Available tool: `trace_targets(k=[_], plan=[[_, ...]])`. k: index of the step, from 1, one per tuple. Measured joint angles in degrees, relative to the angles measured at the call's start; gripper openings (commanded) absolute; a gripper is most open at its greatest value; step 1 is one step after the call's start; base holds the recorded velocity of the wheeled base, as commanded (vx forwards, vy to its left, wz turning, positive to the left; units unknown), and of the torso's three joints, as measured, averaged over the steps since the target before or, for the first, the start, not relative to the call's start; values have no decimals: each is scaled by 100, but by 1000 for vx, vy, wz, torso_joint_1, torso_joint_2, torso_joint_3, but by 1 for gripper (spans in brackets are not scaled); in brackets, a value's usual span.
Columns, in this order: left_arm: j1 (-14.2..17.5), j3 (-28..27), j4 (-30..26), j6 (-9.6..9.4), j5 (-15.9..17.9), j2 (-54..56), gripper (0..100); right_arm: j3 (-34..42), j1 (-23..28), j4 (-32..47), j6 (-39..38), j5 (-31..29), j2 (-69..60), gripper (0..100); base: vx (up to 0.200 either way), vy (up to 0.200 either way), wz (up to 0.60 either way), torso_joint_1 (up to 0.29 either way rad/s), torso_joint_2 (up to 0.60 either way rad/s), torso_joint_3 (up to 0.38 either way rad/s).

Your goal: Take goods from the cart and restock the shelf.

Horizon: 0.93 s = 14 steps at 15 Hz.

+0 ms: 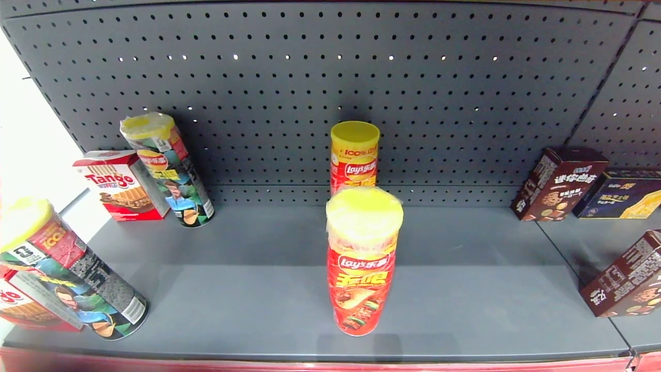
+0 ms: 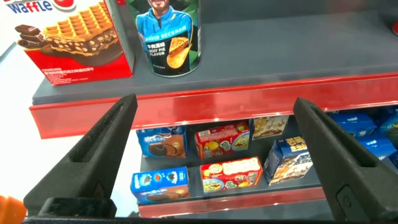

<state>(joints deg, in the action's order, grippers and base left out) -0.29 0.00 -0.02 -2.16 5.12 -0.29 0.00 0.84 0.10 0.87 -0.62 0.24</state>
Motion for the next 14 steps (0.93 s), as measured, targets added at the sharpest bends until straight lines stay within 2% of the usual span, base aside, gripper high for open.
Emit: trace_targets(k=[12, 14], plan=[[5, 0, 2, 13, -1, 0, 100, 0, 1, 0, 0, 0, 0, 100, 0, 0, 0, 0, 0, 0], [0, 0, 2, 0, 13, 0, 100, 0, 0, -2, 0, 0, 0, 100, -100, 0, 0, -1, 4, 4]])
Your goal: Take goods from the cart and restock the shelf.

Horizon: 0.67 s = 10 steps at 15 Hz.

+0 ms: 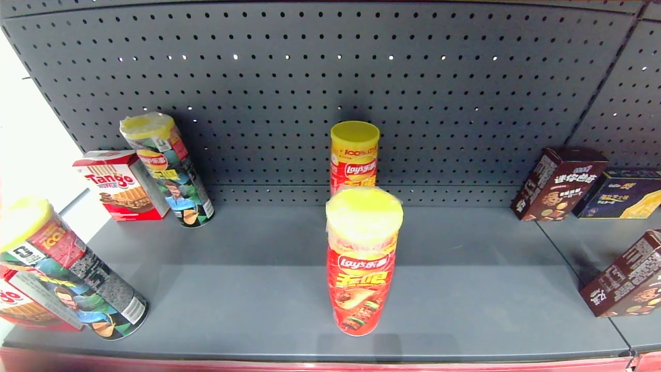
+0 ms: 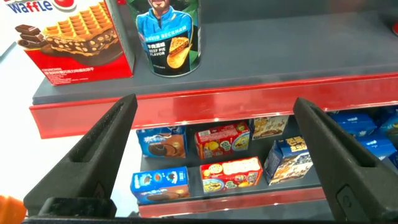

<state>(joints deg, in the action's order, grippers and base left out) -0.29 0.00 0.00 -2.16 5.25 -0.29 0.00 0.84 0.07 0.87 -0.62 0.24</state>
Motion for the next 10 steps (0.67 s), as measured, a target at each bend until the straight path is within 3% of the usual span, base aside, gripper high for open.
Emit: trace_targets(k=[10], plan=[[5, 0, -2, 13, -15, 0, 100, 0, -5, 2, 20, 11, 2, 100, 0, 0, 0, 0, 0, 0]])
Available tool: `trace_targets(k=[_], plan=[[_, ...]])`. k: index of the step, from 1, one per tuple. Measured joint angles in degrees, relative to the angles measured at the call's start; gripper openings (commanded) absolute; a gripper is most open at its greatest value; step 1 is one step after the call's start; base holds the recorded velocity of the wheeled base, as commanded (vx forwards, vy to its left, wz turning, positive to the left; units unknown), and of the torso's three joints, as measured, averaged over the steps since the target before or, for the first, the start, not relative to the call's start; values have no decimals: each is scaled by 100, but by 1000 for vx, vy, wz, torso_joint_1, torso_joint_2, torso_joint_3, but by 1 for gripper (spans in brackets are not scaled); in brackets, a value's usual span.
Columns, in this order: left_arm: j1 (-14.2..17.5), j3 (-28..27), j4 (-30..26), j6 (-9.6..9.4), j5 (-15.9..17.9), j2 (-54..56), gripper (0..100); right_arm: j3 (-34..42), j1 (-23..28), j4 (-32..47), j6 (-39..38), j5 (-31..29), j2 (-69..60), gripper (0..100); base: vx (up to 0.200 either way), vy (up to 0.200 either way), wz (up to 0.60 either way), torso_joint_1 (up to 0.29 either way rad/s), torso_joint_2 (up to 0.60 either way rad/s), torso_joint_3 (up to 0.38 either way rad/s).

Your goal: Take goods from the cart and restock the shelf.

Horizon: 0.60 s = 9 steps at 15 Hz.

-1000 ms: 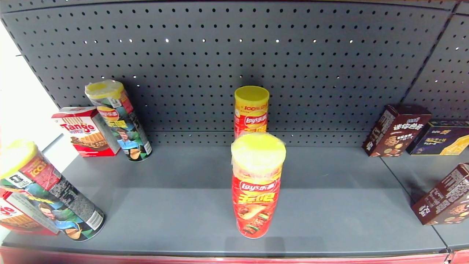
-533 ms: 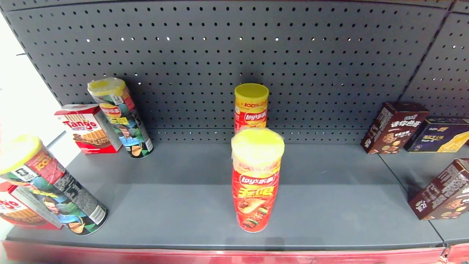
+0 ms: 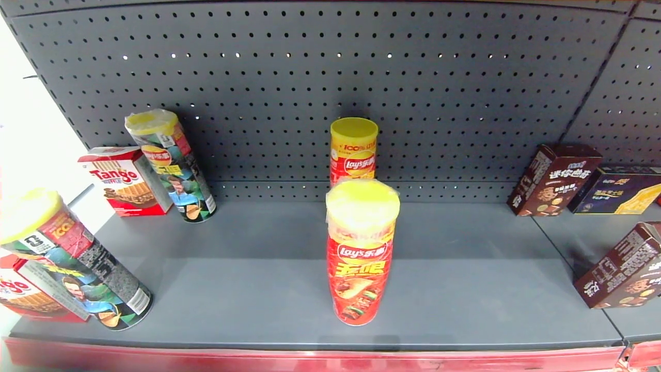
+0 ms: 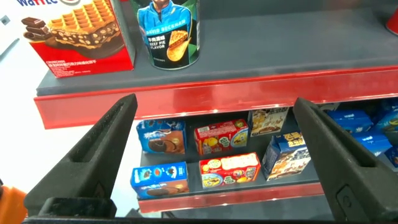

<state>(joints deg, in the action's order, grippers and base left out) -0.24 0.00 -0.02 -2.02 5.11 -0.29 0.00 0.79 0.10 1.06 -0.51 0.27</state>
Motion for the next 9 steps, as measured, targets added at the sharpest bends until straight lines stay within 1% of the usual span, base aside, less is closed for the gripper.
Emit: trace_targets(k=[9], plan=[[-2, 0, 2, 0, -11, 0, 100, 0, 0, 0, 5, 0, 0, 100, 0, 0, 0, 0, 0, 0]])
